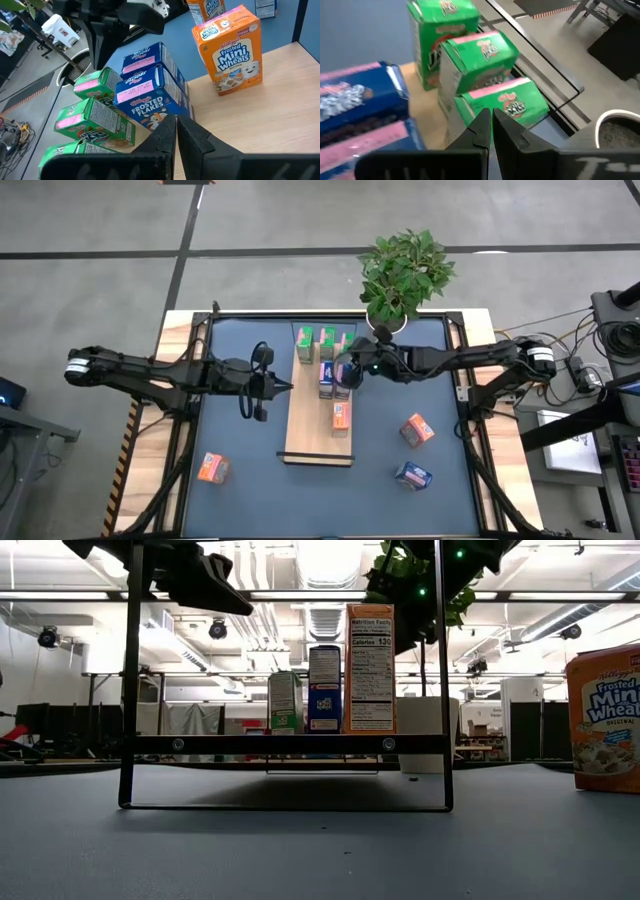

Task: Stack cereal on shelf
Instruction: Adjust the green cereal boxes on the shelf, then put the right orange cereal box on the shelf aligned with the other orange cereal box

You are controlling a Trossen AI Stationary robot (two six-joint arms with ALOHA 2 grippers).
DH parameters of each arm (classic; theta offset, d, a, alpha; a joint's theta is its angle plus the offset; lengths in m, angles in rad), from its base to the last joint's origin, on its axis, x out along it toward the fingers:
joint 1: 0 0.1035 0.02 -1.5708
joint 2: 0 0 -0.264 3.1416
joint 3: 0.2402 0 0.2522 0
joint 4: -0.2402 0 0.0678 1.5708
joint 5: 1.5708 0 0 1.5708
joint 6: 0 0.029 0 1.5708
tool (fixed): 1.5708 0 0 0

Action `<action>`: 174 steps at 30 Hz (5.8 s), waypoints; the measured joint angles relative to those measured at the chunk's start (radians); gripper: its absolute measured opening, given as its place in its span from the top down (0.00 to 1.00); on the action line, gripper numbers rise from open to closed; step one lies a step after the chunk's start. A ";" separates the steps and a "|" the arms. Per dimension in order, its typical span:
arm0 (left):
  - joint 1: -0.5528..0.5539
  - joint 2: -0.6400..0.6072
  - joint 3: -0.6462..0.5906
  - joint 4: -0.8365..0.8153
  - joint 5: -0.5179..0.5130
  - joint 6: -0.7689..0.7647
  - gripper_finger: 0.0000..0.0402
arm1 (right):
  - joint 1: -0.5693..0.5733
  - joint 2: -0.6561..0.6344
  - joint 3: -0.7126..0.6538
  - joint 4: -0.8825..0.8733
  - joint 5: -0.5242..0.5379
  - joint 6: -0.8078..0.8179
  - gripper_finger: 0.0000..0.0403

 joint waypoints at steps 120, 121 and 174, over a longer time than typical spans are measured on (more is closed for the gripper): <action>0.000 0.004 -0.001 -0.007 0.001 -0.031 1.00 | 0.557 -0.069 0.019 -1.068 -0.497 1.319 0.27; 0.000 0.004 -0.001 -0.007 0.001 -0.031 1.00 | 0.557 -0.069 0.015 -1.065 -0.499 1.319 0.30; 0.000 -0.173 -0.043 -0.011 0.003 -0.075 1.00 | 0.491 0.311 1.085 -1.063 -0.046 0.542 0.71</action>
